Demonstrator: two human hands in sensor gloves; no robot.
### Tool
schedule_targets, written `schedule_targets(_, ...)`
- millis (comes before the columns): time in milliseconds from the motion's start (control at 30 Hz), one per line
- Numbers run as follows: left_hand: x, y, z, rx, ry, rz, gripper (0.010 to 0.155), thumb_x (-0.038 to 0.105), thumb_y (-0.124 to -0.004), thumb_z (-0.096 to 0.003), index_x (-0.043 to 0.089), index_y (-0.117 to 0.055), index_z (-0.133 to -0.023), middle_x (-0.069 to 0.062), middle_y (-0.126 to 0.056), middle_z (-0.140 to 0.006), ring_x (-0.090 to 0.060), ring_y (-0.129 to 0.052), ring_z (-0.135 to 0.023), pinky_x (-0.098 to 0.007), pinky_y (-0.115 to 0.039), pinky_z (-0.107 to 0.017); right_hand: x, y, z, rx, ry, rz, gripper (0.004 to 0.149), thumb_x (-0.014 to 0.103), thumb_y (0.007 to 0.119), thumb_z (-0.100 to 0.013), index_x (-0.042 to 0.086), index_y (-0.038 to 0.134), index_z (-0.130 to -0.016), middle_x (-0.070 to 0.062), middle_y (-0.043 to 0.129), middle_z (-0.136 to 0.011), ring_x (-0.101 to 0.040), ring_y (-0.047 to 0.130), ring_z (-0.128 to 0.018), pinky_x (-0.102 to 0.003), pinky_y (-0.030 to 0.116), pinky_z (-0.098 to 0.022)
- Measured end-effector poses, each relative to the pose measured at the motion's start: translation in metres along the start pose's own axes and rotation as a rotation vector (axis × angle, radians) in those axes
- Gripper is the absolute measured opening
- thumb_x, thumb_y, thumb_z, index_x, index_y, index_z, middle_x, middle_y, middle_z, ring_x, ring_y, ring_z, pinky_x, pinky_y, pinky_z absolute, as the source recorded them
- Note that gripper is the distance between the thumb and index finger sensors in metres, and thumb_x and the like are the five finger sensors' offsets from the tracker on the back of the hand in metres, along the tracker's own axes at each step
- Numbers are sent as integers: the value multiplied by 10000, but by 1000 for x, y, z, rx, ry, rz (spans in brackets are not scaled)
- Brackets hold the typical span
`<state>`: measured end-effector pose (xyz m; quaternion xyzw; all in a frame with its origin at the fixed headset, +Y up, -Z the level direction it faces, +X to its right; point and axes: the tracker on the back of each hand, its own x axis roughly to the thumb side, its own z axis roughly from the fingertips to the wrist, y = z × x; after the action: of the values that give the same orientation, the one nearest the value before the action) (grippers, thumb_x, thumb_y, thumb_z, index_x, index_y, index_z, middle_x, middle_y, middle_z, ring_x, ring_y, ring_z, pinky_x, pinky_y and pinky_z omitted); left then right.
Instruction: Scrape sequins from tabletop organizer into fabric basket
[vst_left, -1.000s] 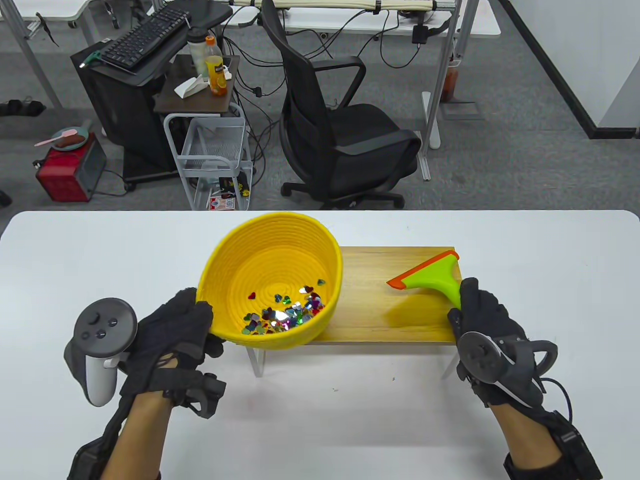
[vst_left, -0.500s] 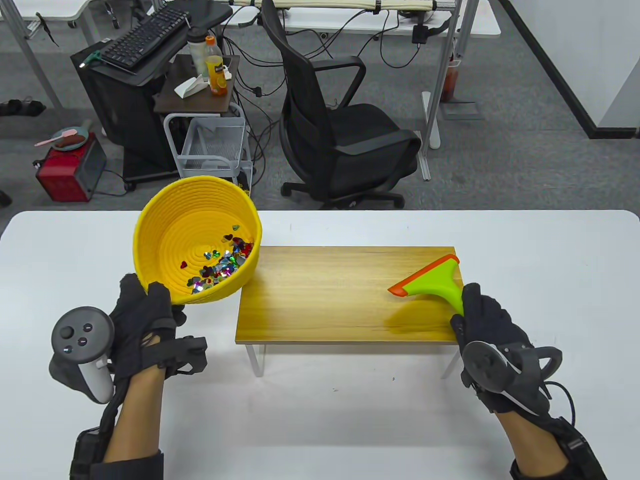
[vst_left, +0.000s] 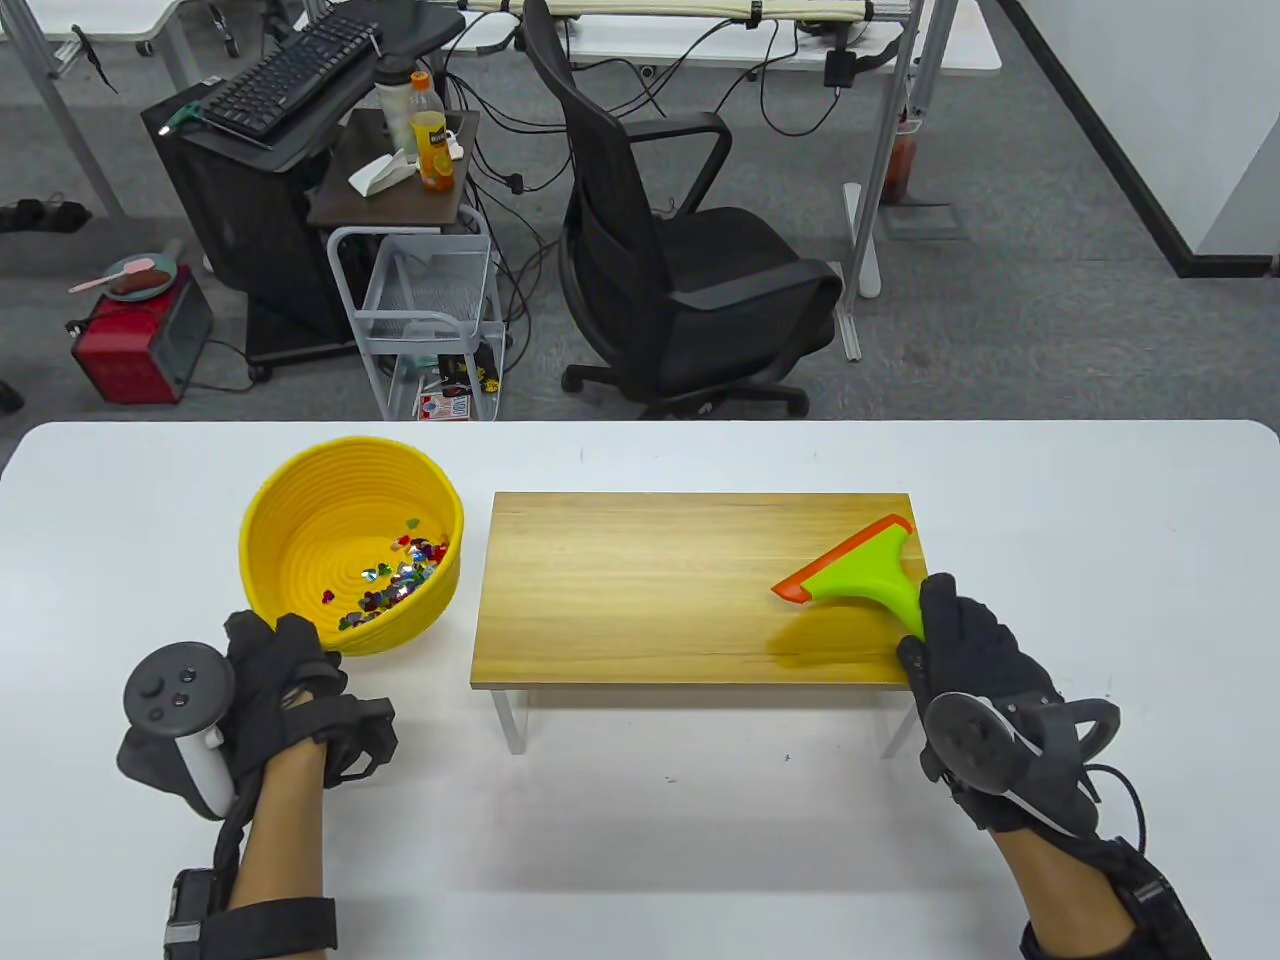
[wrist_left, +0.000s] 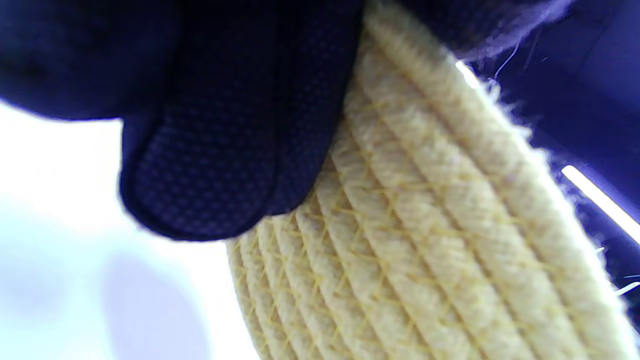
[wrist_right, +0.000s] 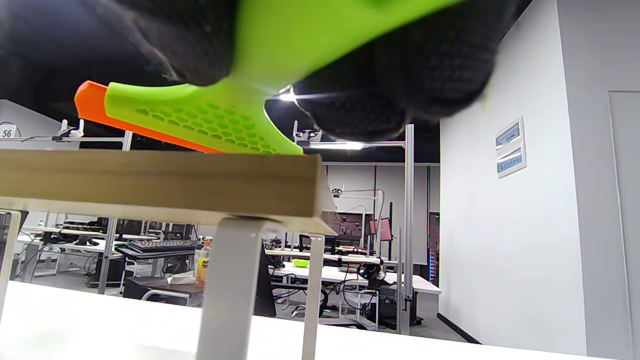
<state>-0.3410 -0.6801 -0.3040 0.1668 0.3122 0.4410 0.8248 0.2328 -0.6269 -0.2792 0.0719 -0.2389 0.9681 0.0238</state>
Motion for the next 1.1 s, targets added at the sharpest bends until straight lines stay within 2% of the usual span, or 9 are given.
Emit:
schedule_targets(267, -47, -32, -2, -80, 112, -12, 597, 345, -740, -490, -68, -585, -892, -249, -1052, -495, -359, -1110, -270, -468, -943, -166, 3, 3, 1, 8, -15, -12, 616, 382, 735, -597, 66, 543, -1090, -203, 758, -961, -349, 956, -619, -389, 865, -421)
schedule_targets(467, -59, -40, -7, -115, 149, -40, 608, 339, -741, -492, -73, -565, -902, -257, -1042, -549, -384, -1101, -335, -501, -928, -209, 3, 3, 0, 10, -18, -9, 617, 383, 736, -596, 67, 543, -1090, -203, 759, -961, -348, 956, -619, -389, 865, -422)
schedule_targets(600, -44, -35, -7, -119, 125, -206, 699, 436, -742, -488, -47, -527, -944, -292, -916, -781, -478, -1001, -565, -590, -863, -341, 3, 4, 0, 10, -15, -8, 618, 383, 736, -596, 66, 543, -1090, -201, 759, -961, -349, 956, -618, -389, 865, -421)
schedule_targets(667, -27, -31, -6, -153, 78, -318, 797, 529, -736, -483, 11, -427, -1004, -338, -605, -994, -564, -711, -834, -677, -700, -513, 4, 4, 0, 11, -16, -6, 617, 383, 736, -596, 68, 543, -1090, -201, 760, -960, -348, 956, -619, -389, 865, -421)
schedule_targets(733, -5, -25, -2, -160, -5, -357, 809, 558, -726, -491, 75, -381, -1040, -292, -449, -1069, -558, -513, -933, -703, -553, -598, 4, 4, 0, 11, -16, -6, 618, 382, 736, -596, 66, 543, -1091, -204, 757, -962, -350, 955, -619, -390, 864, -422)
schedule_targets(767, 14, -21, 5, -111, -119, -354, 804, 561, -737, -485, 90, -403, -1045, -281, -446, -1074, -556, -488, -937, -709, -513, -607, 4, 4, -1, 10, -16, -4, 617, 382, 736, -597, 67, 542, -1090, -203, 758, -961, -349, 955, -619, -391, 864, -422)
schedule_targets(800, 26, -19, 9, -97, -186, -351, 801, 563, -750, -477, 91, -433, -1042, -272, -482, -1072, -550, -504, -936, -710, -509, -611, 4, 4, -1, 9, -15, -5, 618, 382, 735, -597, 66, 541, -1091, -203, 757, -961, -349, 955, -620, -390, 864, -422)
schedule_targets(933, 78, -17, 40, -203, -512, -306, 753, 578, -748, -488, 135, -507, -1048, -203, -545, -1096, -480, -562, -967, -657, -511, -680, 5, 4, 0, 7, -19, -4, 619, 382, 735, -597, 65, 540, -1091, -205, 755, -962, -350, 954, -620, -390, 863, -423)
schedule_targets(1100, 128, -24, 97, -272, -889, -300, 752, 627, -792, -452, 202, -587, -1038, -129, -653, -1098, -392, -707, -966, -589, -598, -730, 6, 6, 3, 9, -26, 6, 621, 382, 737, -596, 64, 538, -1091, -205, 754, -962, -350, 953, -622, -391, 863, -424)
